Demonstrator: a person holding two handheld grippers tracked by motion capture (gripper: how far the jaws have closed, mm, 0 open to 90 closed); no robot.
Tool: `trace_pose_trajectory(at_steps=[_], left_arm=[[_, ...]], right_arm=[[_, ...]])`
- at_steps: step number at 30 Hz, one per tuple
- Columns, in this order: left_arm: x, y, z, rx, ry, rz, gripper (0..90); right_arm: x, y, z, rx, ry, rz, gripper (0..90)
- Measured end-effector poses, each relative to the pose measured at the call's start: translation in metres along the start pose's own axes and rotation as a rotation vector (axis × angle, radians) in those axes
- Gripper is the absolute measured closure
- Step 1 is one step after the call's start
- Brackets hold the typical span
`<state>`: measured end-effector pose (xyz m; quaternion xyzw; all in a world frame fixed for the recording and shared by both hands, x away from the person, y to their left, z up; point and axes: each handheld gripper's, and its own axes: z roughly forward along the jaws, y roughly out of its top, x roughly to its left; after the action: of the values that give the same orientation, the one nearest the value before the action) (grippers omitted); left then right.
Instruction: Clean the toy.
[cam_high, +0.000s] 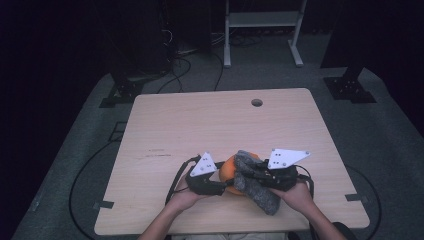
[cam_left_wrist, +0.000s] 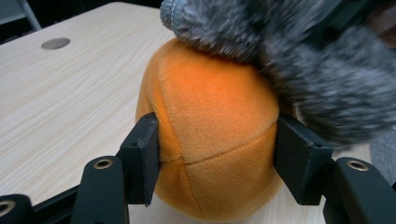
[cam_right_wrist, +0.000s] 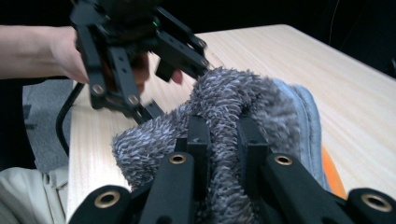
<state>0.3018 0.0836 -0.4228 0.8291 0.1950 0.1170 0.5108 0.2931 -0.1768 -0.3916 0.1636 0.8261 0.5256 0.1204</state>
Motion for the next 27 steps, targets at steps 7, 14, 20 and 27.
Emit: trace_pose_trajectory(at_steps=[7, 14, 20, 27], left_arm=[[0.008, -0.005, 0.001, -0.017, -0.016, -0.053, 38.5], [0.008, -0.006, 0.003, -0.023, -0.006, -0.055, 36.1], [-0.009, 0.0, 0.004, -0.025, 0.013, 0.091, 36.4], [-0.003, -0.006, 0.002, -0.016, -0.001, 0.073, 38.3]], right_arm=[[-0.018, -0.025, -0.016, 0.041, -0.06, 0.072, 78.2], [-0.02, -0.027, -0.027, -0.056, -0.002, 0.164, 78.0], [0.007, 0.007, -0.004, -0.019, 0.025, 0.006, 78.1], [-0.009, -0.007, -0.01, -0.011, -0.002, 0.056, 78.1]])
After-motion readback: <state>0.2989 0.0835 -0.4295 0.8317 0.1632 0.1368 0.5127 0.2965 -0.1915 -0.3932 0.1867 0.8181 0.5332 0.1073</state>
